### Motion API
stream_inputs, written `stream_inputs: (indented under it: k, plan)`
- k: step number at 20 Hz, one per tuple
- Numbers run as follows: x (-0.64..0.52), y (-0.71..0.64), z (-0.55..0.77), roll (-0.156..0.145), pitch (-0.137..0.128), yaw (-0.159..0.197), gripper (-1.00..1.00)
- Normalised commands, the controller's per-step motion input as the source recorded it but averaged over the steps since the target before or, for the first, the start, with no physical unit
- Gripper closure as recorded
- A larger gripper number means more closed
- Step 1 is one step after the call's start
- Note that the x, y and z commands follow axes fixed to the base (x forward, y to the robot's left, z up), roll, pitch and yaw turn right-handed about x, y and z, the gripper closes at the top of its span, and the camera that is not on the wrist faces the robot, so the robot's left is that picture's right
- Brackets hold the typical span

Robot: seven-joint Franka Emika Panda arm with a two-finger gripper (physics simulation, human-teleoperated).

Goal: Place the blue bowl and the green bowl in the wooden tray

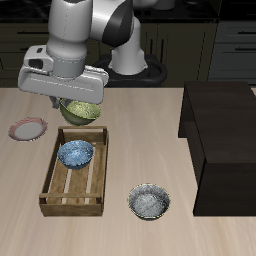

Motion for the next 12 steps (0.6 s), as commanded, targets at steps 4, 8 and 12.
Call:
stream_inputs:
  k: [4, 8, 12]
  plan:
    - [0.12, -0.13, -0.18, -0.045, 0.017, -0.004, 1.0]
    - [0.13, -0.03, -0.27, -0.006, 0.026, 0.004, 1.0]
    - [0.19, 0.03, -0.37, 0.001, 0.042, 0.002, 1.0]
